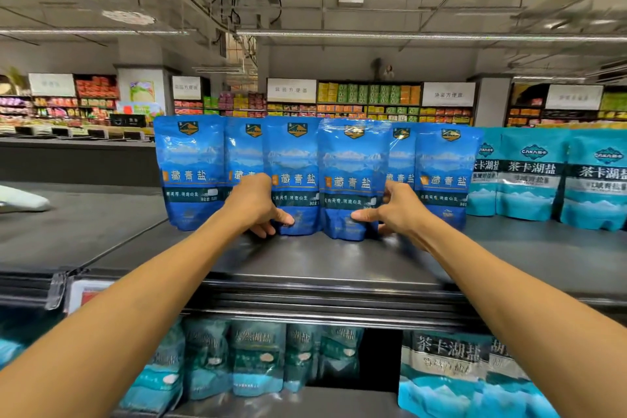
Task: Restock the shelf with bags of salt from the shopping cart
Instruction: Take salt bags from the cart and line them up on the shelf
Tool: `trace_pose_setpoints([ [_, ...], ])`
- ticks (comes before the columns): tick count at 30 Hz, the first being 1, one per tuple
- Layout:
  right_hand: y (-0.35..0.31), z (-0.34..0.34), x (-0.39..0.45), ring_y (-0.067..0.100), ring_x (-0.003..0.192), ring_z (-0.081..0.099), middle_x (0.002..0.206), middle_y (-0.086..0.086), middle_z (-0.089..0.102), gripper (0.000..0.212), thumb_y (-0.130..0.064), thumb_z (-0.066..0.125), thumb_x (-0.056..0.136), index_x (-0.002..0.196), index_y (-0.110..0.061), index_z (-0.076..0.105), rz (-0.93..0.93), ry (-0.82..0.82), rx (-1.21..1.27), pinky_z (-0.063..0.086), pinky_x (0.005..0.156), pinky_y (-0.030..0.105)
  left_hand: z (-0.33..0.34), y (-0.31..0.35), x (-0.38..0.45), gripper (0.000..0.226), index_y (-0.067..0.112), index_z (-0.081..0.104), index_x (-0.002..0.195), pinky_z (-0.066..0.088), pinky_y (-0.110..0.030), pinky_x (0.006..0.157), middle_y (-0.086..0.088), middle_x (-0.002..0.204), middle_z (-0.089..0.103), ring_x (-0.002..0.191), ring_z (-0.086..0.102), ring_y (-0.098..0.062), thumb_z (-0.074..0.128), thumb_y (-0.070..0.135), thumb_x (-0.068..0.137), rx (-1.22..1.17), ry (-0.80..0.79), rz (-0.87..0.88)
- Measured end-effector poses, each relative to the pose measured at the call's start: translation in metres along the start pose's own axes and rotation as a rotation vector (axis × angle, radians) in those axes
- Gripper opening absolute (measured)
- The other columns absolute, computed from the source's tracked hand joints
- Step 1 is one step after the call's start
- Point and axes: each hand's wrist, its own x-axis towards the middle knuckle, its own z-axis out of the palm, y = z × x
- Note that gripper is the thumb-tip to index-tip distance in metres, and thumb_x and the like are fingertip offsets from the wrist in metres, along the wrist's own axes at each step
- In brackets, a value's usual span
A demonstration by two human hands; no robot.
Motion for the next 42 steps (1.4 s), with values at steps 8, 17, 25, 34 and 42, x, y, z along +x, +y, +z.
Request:
trace_pose_setpoints([
  [8,0.008,0.006,0.006,0.018,0.093,0.064,0.097,-0.006,0.065,0.042,-0.021,0.089,0.069,0.098,-0.028,0.059,0.065,0.039,-0.002,0.052,0.055,0.024,0.005,-0.001,-0.009,0.047,0.006,0.058,0.080,0.062,-0.042,0.056,-0.006,0.051,0.068,0.047,0.069,-0.020,0.087,0.040,0.066,0.136,0.111,0.037],
  [17,0.012,0.004,-0.001,0.023,0.115,0.053,0.123,0.000,0.048,0.085,-0.043,0.087,0.069,0.131,-0.008,0.041,0.167,0.103,-0.089,0.049,0.090,0.039,0.003,-0.016,-0.023,0.066,0.009,0.040,0.100,0.050,-0.041,0.064,-0.007,0.081,0.058,0.075,0.059,-0.026,0.075,0.058,0.074,0.127,0.355,0.133],
  [25,-0.014,-0.032,-0.088,0.015,0.087,0.065,0.089,-0.003,0.067,0.016,-0.025,0.070,0.088,0.099,-0.016,0.062,-0.139,0.384,-0.015,0.053,0.074,0.029,0.023,0.020,-0.081,0.016,0.024,0.048,0.087,0.041,-0.027,0.060,0.007,0.063,0.054,0.052,0.050,-0.002,0.062,0.031,0.092,-0.494,0.503,0.357],
  [34,0.033,-0.080,-0.253,0.017,0.079,0.073,0.086,0.009,0.073,0.009,-0.019,0.067,0.087,0.093,-0.026,0.067,-0.240,0.548,0.176,0.056,0.064,0.022,0.135,0.094,-0.182,0.014,0.028,0.053,0.085,0.029,-0.015,0.044,0.007,0.059,0.050,0.046,0.032,-0.004,0.061,0.021,0.094,-0.891,0.045,0.668],
  [42,0.121,-0.140,-0.437,0.022,0.056,0.064,0.071,0.017,0.068,0.007,-0.020,0.064,0.084,0.084,-0.016,0.069,0.132,0.914,0.150,0.048,0.046,0.025,0.304,0.151,-0.264,0.010,0.017,0.053,0.088,0.034,-0.013,0.045,-0.010,0.062,0.051,0.042,0.040,-0.003,0.057,0.019,0.097,-0.938,-0.647,0.643],
])
